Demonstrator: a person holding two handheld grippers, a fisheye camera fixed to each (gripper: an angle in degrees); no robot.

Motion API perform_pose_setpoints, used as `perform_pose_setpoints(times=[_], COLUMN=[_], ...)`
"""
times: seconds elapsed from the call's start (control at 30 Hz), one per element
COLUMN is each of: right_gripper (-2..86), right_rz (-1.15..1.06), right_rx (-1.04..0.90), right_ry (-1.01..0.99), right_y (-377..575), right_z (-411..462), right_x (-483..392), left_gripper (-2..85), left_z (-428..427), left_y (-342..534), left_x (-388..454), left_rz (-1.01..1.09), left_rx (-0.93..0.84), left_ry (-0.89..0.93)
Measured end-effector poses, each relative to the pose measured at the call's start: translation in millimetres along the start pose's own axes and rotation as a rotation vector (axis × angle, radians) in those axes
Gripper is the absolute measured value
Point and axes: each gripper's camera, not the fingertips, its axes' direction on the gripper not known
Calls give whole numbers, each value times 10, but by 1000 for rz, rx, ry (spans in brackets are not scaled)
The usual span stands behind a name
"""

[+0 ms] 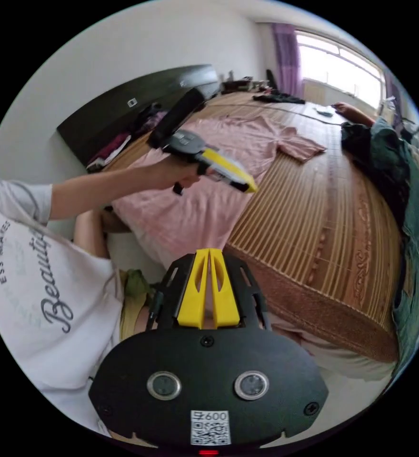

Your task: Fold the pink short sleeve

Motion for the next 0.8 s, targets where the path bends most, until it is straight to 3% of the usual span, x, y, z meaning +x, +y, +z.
perform_pose_setpoints(times=[0.17,0.4,0.53,0.63,0.8], right_gripper=[-9,-9,-8,-8,-8], right_rz=[1,-74,-101,-49,51], right_rx=[-106,-171,-317,-205,30], right_ry=[-37,-45,-79,-24,60], right_y=[-24,395,632,784,917], right_z=[586,611,751,611,448], right_x=[-11,-389,-532,-599,-656], left_gripper=[8,9,9,9,8], left_z=[300,410,391,237,-247], left_y=[98,154,203,266,717], left_x=[193,632,858,1212,1771], left_rz=[0,62,66,119,19], left_rx=[-47,-62,-47,-33,69], left_ry=[16,-76,-82,-115,-21])
